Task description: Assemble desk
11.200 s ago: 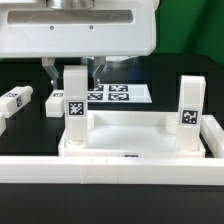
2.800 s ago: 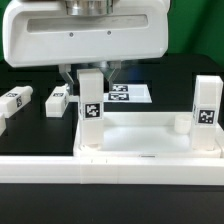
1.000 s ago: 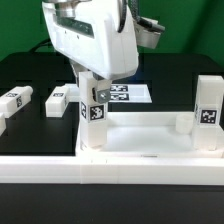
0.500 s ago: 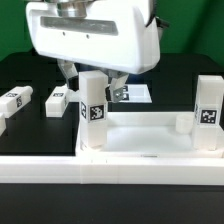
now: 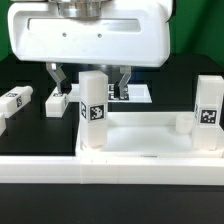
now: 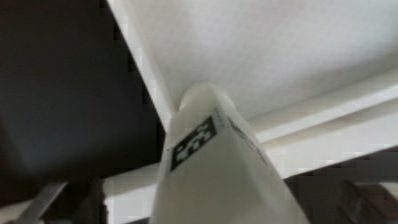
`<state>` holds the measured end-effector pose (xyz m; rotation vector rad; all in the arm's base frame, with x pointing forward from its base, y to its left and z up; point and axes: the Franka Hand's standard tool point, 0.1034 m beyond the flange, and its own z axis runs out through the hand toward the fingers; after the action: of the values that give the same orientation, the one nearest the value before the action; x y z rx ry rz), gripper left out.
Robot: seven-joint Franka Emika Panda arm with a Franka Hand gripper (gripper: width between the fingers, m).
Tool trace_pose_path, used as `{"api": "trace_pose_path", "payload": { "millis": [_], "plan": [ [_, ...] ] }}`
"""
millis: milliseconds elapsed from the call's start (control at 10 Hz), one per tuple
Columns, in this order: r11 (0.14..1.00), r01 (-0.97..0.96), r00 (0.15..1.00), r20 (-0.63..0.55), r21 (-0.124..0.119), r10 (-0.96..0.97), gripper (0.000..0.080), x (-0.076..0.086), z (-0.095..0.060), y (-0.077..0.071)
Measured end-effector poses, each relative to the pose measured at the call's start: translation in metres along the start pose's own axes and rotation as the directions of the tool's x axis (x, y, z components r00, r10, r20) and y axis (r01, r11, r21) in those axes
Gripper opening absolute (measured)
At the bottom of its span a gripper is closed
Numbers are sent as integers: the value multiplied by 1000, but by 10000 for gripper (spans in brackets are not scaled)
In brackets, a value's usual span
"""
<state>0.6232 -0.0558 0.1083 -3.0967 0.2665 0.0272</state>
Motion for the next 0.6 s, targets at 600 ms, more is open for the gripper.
{"api": "trace_pose_path", "payload": {
  "millis": [600],
  "plan": [
    [923, 384, 924, 9, -21, -383, 649, 0, 1, 1]
  ]
}}
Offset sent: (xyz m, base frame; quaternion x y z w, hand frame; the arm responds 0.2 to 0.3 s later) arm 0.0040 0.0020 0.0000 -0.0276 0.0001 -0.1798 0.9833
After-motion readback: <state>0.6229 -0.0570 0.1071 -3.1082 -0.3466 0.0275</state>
